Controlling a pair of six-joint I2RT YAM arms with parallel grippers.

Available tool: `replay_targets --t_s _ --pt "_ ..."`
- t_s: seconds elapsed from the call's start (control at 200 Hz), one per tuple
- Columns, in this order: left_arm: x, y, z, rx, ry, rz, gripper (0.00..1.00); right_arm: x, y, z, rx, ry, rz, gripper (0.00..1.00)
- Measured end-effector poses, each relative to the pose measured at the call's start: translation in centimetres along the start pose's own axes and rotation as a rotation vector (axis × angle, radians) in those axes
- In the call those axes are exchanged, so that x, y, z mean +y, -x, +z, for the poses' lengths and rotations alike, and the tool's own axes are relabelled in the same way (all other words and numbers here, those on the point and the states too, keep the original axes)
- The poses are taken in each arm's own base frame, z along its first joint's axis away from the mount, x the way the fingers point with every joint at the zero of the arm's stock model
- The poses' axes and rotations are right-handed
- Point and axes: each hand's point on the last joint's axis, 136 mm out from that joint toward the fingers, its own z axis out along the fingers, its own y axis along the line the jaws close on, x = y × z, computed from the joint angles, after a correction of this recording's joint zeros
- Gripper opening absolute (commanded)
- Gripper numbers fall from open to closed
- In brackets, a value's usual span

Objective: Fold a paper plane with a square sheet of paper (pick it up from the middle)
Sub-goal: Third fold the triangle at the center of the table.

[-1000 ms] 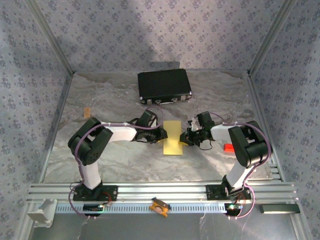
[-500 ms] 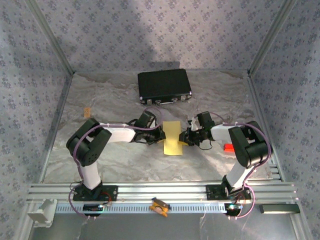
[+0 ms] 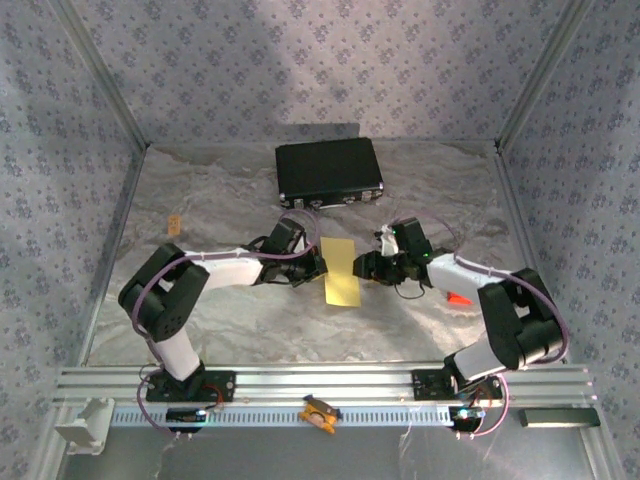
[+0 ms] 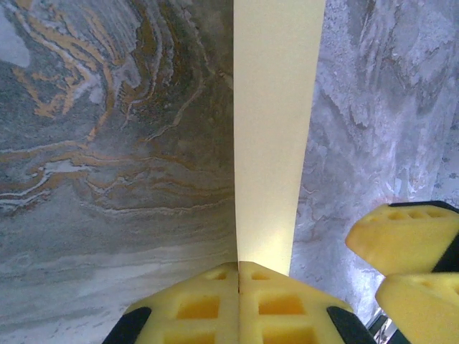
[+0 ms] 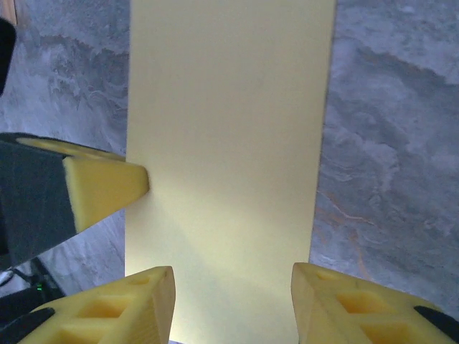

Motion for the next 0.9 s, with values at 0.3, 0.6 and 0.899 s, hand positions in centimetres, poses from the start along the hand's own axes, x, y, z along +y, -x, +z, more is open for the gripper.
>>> replay_targets --t_s 0.3,0.6,0.899 --pt "1.0 -0.5 -0.5 -0.003 0.017 -0.009 0.03 3.5 -0.8 -0.7 -0.108 -0.06 -0.349 0.52" --pt "0.7 -0.1 -1.4 -0.03 0.007 -0.004 0.02 4.3 -4.4 -0.4 -0.158 -0.116 -0.743 0.52" --pt "0.5 -0.1 -1.7 -0.032 0.005 -0.012 0.03 5.2 -6.1 -0.4 -0.204 -0.156 -1.027 0.52"
